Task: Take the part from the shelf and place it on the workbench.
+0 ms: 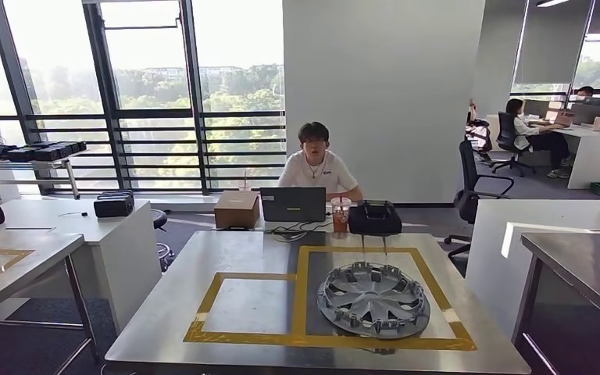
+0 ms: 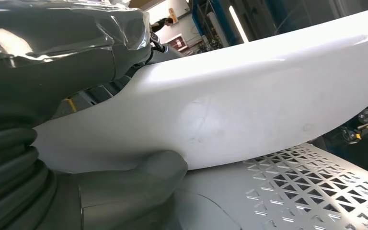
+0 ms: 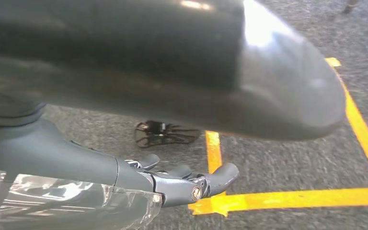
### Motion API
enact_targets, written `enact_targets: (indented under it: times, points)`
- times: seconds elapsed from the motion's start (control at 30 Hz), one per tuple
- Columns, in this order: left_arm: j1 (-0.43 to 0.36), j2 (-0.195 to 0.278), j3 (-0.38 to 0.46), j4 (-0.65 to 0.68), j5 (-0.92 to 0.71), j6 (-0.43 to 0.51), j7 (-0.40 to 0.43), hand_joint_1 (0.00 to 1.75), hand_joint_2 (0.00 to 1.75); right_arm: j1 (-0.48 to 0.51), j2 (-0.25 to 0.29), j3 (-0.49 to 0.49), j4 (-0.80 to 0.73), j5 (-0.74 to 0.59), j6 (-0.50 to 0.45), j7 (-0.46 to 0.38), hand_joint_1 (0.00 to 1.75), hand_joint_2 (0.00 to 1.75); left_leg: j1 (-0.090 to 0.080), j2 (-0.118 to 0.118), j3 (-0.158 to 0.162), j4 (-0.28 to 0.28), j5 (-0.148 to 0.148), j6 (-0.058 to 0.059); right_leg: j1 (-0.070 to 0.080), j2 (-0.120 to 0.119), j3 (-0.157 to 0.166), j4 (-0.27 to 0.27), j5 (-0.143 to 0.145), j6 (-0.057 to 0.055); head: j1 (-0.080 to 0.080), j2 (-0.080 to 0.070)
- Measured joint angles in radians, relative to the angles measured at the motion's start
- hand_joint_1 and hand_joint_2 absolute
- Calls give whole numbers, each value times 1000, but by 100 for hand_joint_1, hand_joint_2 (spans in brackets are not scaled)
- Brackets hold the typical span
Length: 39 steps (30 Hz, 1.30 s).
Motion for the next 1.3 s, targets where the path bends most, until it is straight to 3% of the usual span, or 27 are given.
enact_targets:
  times: [0.1, 0.13, 0.17, 0.23, 0.27, 0.3, 0.33, 0.4, 0.43, 0.5, 0.57, 0.63, 0.7, 0.77, 0.8, 0.83, 0.9, 0.97, 1.03, 1.13, 1.2, 1.27, 1.3]
  points:
    - [0, -1, 2, -2, -1, 1, 0, 175, 175, -2, -1, 6, 0, 0, 2, -3, 0, 0, 2, -2, 20, -23, -4, 9, 0, -4, 5, 0, -12, 12, 0, 0]
    - [-1, -2, 2, -3, -1, 1, 0, 175, 175, -2, -2, 7, 0, 1, 2, -4, 0, 0, 5, -2, 32, -34, -3, 13, 1, -6, -5, 23, -22, 13, 1, 0]
    - [-1, -3, 2, -4, -1, 1, 0, 175, 175, -3, -4, 9, 0, 1, 3, -5, 0, 0, 8, -1, 44, -43, -3, 16, 1, -8, -30, 70, -40, 13, 3, 1]
    - [0, -3, 1, -4, -3, 2, 1, 175, 175, -3, -7, 12, 0, 1, 4, -8, 0, 0, 7, -1, 53, -46, -10, 21, -3, -9, -116, 211, -82, 14, 5, 0]
    - [1, -3, 1, -4, -5, 2, 2, 175, 175, -2, -8, 15, 0, 2, 5, -10, 0, 0, 7, -3, 57, -45, -15, 21, -5, -9, -158, 268, -92, 18, 7, 0]
    - [3, -3, 1, -4, -7, 3, 4, 175, 175, -1, -8, 17, 0, 3, 9, -13, 0, 0, 8, -4, 62, -45, -21, 20, -8, -9, -185, 292, -86, 26, 7, 0]
    - [3, -3, 0, -4, -9, 4, 6, 175, 175, 0, -9, 20, 0, 5, 12, -16, 0, 0, 9, -6, 70, -44, -28, 17, -11, -10, -189, 272, -61, 37, 8, 1]
    - [4, -3, 1, -4, -11, 5, 10, 175, 175, 1, -10, 24, 0, 6, 19, -20, 0, 0, 12, -8, 88, -38, -47, 6, -18, -17, -144, 134, 22, 61, 10, 1]
    - [5, -3, 1, -4, -11, 6, 10, 175, 175, 1, -10, 26, 0, 6, 21, -21, 0, 0, 11, -8, 92, -31, -60, -1, -20, -19, -116, 69, 53, 64, 11, 0]
    - [5, -3, 1, -6, -12, 8, 12, 175, 175, -1, -10, 29, 0, 6, 22, -22, 0, 0, 6, -8, 94, -22, -79, -12, -18, -21, -89, 14, 72, 47, 11, 0]
    - [5, -3, 2, -8, -13, 10, 13, 175, 175, -2, -9, 30, 0, 6, 23, -22, 0, 0, 7, -6, 97, -20, -90, -19, -16, -17, -84, 16, 63, 24, 8, 1]
    - [4, -3, 2, -11, -13, 11, 13, 175, 175, -1, -8, 31, 0, 4, 30, -23, 0, 0, 12, -4, 90, 7, -109, -27, -18, -14, -76, 15, 56, 9, 5, 1]
    - [5, -3, 2, -13, -13, 11, 13, 175, 175, -1, -8, 31, 0, 1, 39, -24, 0, 0, 15, -2, 38, 112, -157, -37, -18, -11, -66, 14, 49, -3, 3, 1]
    - [7, -1, 2, -14, -14, 11, 13, 175, 175, -1, -8, 31, 0, -1, 44, -23, 0, 0, 16, -2, -50, 251, -200, -41, -14, -8, -59, 15, 41, -10, 2, 1]
    - [7, -1, 2, -14, -14, 11, 13, 175, 175, -1, -8, 31, 0, -2, 44, -23, 0, 0, 16, -2, -81, 286, -196, -39, -12, -6, -54, 15, 36, -11, 1, 1]
    - [7, 0, 2, -14, -14, 11, 13, 175, 175, 0, -9, 33, 0, -2, 43, -22, 0, 0, 15, -2, -91, 281, -171, -35, -8, -4, -46, 15, 31, -12, 0, 1]
    - [7, 2, 3, -16, -13, 12, 12, 175, 175, 1, -10, 37, 0, -2, 41, -21, 0, 0, 9, -3, -57, 164, -77, -13, 0, 1, -28, 13, 19, -12, -1, 1]
    - [5, 3, 6, -19, -10, 12, 9, 175, 175, 1, -8, 42, 0, -3, 41, -18, 0, 0, -3, -2, -9, 43, -19, 16, 6, 5, -15, 12, 9, -10, -1, 0]
    - [6, 6, 9, -23, -8, 10, 5, 175, 175, 3, -9, 45, 0, -7, 41, -13, 0, 0, -12, -1, 6, 6, -17, 32, 4, 5, -13, 8, 4, -2, 0, 0]
    - [8, 7, 15, -28, -7, 1, -2, 175, 175, 6, -16, 47, 0, -14, 40, -11, 0, 0, -9, -1, 37, -32, -11, 34, 4, -2, -13, 12, -5, 7, -1, 1]
    - [10, 6, 16, -30, -7, -2, -7, 175, 175, 7, -22, 47, 0, -20, 37, -11, 0, 0, -2, 1, 59, -56, -7, 33, 4, -8, -57, 95, -35, 7, 2, 1]
    - [13, 5, 16, -30, -7, -3, -10, 175, 175, 6, -28, 47, 0, -25, 35, -10, 0, 0, -1, 2, 66, -58, -14, 32, -1, -8, -142, 229, -74, 10, 4, 1]
    - [16, 6, 17, -30, -7, -3, -10, 175, 175, 7, -32, 48, 0, -26, 35, -9, 0, 0, 0, 1, 69, -58, -19, 30, -5, -9, -176, 271, -78, 17, 5, 1]
